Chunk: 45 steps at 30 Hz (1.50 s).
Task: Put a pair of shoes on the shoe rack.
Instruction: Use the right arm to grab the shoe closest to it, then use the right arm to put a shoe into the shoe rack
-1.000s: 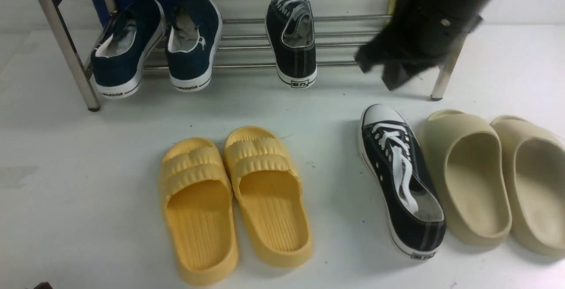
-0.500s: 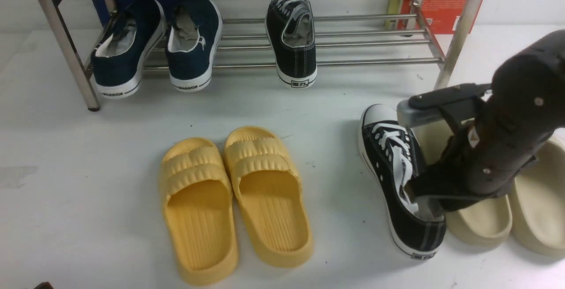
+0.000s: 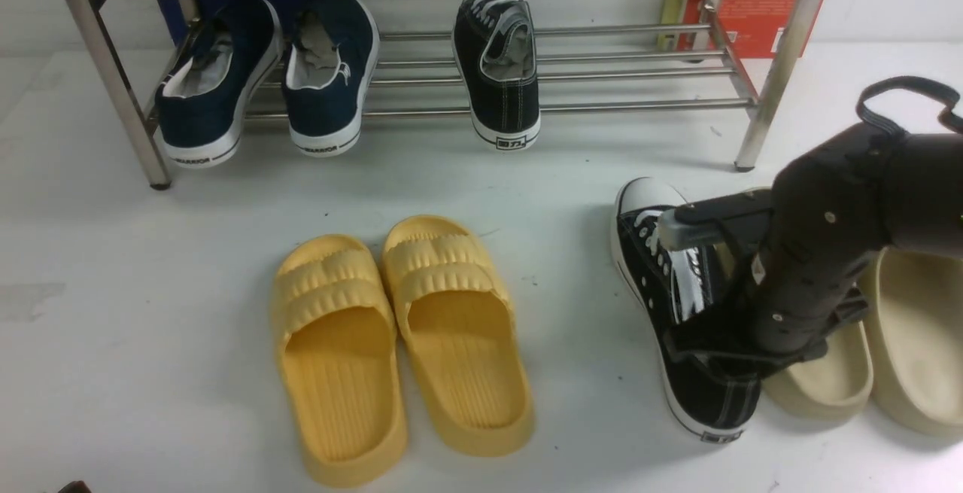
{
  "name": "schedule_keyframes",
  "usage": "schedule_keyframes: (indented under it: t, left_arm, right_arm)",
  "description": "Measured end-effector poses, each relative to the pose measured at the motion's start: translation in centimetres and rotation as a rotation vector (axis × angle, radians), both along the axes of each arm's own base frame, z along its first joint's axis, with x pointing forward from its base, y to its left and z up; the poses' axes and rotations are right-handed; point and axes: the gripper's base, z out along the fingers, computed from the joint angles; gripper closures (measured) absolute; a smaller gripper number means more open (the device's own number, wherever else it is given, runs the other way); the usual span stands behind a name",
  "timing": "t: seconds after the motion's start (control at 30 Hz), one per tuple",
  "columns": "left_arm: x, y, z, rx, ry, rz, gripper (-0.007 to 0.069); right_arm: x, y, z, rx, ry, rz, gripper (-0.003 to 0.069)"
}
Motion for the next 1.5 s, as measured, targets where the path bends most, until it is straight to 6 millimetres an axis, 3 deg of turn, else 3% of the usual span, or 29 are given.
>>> schedule_keyframes:
  t: [0.23,0.33,0.5,0.63,0.9,1.5]
  left_arm:
    - [0.0,0.0,0.0,0.0,0.0,0.0,0.04]
    - [0.0,0.0,0.0,0.0,0.0,0.0,0.04]
    - [0.0,0.0,0.0,0.0,0.0,0.0,0.0397]
    - [0.0,0.0,0.0,0.0,0.0,0.0,0.0396]
    - [0.0,0.0,0.0,0.0,0.0,0.0,0.0396]
    - [0.0,0.0,0.0,0.0,0.0,0.0,0.0393]
  right_arm:
    - [-0.5,-0.5,0.7,-0.024,0.022,0.002,0.0636]
    - [-1.2,-0.6,1.8,-0.011,0.029,-0.009,0.0637]
    - [-2.9,-1.2,5.6,0.045,-0.014,-0.017,0.0637]
    - [-2.8,-1.1,7.6,0.081,-0.072,-0.016,0.0637]
    - [0.8,-2.0,8.9,0.125,-0.153,-0.093,0.0637]
    - [14.2,-1.8,8.2,0.289,-0.279,-0.247,0.0629]
